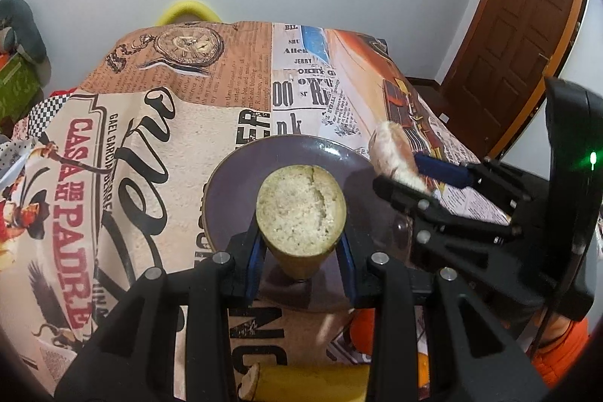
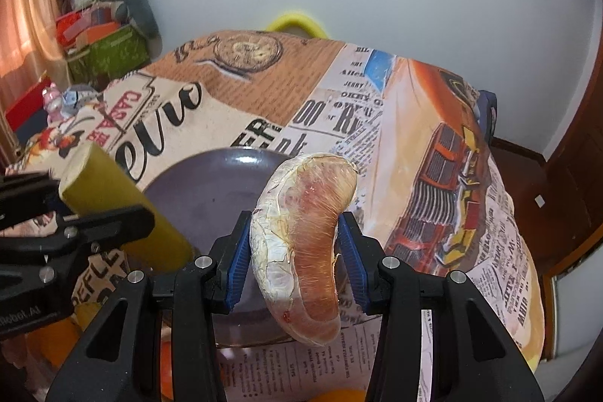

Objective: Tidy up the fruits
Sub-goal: 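Lift the banana with the left tool while the right tool carries the pomelo segment over the grey plate, then lower the banana onto the plate and open the left tool while the right tool releases the pomelo segment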

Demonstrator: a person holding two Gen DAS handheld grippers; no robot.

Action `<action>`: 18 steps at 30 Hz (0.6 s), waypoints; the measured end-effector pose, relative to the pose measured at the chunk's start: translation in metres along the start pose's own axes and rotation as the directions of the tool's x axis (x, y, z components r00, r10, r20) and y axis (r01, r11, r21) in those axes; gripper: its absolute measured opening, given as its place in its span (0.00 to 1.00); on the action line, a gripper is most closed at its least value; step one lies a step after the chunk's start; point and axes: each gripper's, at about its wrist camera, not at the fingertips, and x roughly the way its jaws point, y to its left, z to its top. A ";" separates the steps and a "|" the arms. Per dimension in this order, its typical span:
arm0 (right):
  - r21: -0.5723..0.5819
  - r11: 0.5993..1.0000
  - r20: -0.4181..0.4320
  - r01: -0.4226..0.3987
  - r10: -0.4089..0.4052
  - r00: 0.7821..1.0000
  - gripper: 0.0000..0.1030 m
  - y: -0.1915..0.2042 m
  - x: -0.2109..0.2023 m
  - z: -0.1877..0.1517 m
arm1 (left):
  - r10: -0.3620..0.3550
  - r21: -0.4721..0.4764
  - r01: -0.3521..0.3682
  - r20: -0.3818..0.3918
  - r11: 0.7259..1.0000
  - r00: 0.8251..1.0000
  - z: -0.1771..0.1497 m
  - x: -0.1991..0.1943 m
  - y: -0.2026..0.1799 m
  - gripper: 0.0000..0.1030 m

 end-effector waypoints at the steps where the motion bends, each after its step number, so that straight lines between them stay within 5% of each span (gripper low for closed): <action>1: 0.000 1.000 -0.006 -0.004 0.004 1.000 0.40 0.000 0.002 0.000 | 0.000 -0.001 0.000 0.004 1.000 1.000 0.001 0.001 0.000 0.33; 18: 0.035 0.999 0.020 -0.015 0.015 1.000 0.44 -0.009 -0.011 0.000 | 0.059 0.015 -0.059 0.052 0.998 0.997 0.003 -0.013 0.002 0.33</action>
